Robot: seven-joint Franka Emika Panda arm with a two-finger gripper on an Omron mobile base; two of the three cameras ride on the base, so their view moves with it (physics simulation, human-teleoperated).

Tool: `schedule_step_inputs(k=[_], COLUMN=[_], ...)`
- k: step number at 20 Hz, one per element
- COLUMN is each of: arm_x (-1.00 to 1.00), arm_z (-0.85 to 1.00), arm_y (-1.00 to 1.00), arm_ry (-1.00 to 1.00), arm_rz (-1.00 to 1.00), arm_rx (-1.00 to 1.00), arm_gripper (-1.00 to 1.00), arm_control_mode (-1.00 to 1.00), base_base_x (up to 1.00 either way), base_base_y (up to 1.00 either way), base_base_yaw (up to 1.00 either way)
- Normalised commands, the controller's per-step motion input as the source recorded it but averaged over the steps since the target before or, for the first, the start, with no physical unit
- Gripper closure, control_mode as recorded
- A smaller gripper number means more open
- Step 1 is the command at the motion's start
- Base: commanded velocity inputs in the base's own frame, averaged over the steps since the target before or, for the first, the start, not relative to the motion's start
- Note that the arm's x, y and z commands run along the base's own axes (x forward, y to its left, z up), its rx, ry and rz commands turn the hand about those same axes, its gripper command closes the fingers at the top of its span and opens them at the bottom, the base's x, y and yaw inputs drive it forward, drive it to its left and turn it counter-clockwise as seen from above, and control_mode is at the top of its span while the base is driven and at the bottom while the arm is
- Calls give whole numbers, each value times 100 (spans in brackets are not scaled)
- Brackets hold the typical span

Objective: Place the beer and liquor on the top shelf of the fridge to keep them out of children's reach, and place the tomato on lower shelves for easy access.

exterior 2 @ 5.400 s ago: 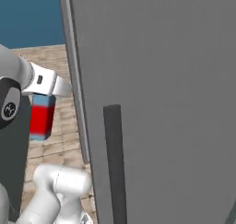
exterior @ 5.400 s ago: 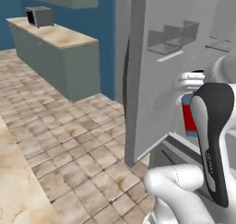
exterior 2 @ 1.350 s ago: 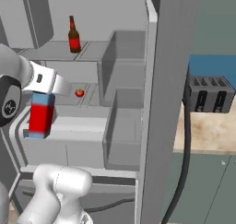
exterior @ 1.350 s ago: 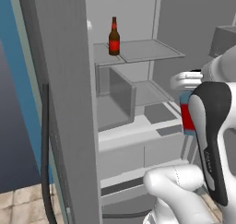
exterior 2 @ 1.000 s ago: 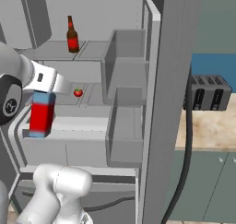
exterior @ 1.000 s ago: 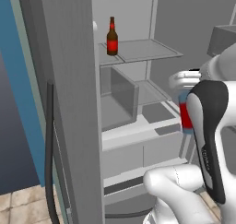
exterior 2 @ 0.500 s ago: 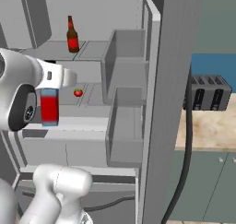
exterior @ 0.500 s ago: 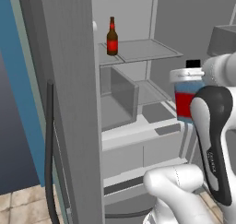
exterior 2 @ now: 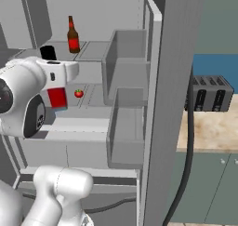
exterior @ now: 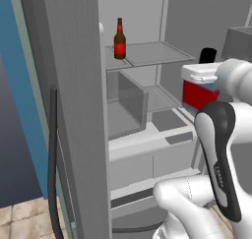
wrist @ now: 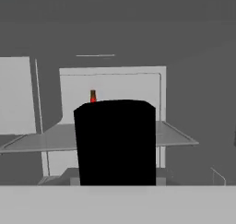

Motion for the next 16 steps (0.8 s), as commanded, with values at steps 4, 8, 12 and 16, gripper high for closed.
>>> schedule_step_inputs(k=[4, 8, 12, 16], arm_x=[18, 24, 34, 48], arm_z=[50, 37, 21, 3], arm_y=[12, 20, 11, 0], arm_ry=[-3, 3, 6, 0], arm_rz=[0, 0, 0, 0], arm_rx=[-1, -1, 0, 0], arm_gripper=[100, 100, 100, 100], arm_control_mode=[-100, -100, -100, -100], base_base_x=[0, 0, 0, 0], base_base_y=[0, 0, 0, 0], base_base_yaw=[0, 0, 0, 0])
